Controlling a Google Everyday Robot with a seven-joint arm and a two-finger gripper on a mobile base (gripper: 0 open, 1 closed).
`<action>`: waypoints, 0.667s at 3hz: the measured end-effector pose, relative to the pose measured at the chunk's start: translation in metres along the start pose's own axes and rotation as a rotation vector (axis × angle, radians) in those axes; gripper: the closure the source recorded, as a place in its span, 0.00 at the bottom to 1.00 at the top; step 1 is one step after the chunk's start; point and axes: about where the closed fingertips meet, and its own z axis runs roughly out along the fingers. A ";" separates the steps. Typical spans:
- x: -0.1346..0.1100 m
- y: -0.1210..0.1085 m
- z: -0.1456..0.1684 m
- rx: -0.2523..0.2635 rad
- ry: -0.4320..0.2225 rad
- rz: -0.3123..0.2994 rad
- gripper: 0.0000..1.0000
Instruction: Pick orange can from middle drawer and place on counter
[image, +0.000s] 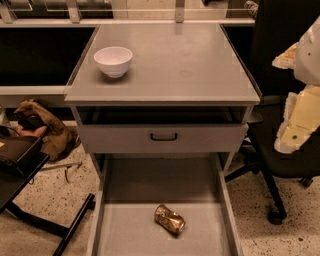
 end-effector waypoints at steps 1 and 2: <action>0.000 0.000 0.000 0.000 0.000 0.000 0.00; 0.004 0.006 0.015 -0.010 -0.010 0.018 0.00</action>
Offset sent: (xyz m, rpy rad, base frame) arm -0.0059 -0.0020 -0.0553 0.0493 0.0496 -0.0355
